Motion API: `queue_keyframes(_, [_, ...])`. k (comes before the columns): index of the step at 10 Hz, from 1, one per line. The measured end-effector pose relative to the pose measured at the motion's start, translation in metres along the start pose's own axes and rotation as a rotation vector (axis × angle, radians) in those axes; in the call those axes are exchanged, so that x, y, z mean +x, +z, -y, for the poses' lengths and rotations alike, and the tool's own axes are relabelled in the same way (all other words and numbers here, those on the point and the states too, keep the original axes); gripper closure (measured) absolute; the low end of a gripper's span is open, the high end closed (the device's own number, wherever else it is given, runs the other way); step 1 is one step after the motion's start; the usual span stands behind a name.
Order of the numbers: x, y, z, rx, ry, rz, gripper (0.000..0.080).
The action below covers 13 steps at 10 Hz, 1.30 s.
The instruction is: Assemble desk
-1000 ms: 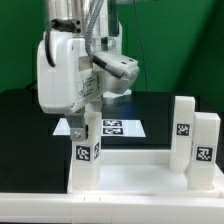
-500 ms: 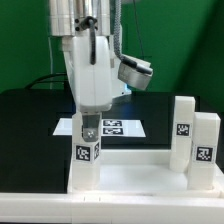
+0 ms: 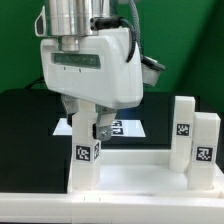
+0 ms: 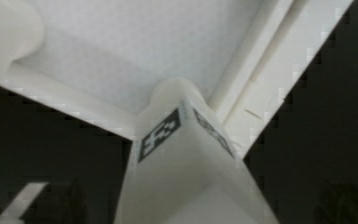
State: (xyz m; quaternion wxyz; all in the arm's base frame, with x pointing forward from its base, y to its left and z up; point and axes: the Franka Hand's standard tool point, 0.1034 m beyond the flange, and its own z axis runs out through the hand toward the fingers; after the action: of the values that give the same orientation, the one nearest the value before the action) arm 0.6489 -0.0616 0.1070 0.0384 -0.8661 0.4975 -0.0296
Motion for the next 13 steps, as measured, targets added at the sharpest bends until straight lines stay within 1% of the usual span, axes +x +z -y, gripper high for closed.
queue_keyframes(1, [-0.0003, 0.0001, 0.0001, -0.009, -0.115, -0.007, 0.0151])
queue_keyframes(2, [-0.0012, 0.0001, 0.0004, -0.027, -0.217, -0.02, 0.0151])
queue_keyframes(4, [-0.0014, 0.0003, 0.0013, -0.031, -0.416, -0.024, 0.0151])
queue_keyframes(7, [-0.0045, 0.0009, 0.0029, -0.05, -0.624, -0.028, 0.0151])
queue_keyframes(10, [-0.0033, 0.0008, 0.0019, -0.059, -0.807, -0.025, 0.0151])
queue_keyframes(11, [-0.0032, 0.0008, 0.0019, -0.06, -0.831, -0.025, 0.0151])
queue_keyframes(13, [-0.0031, 0.0008, 0.0018, -0.059, -0.821, -0.025, 0.0411])
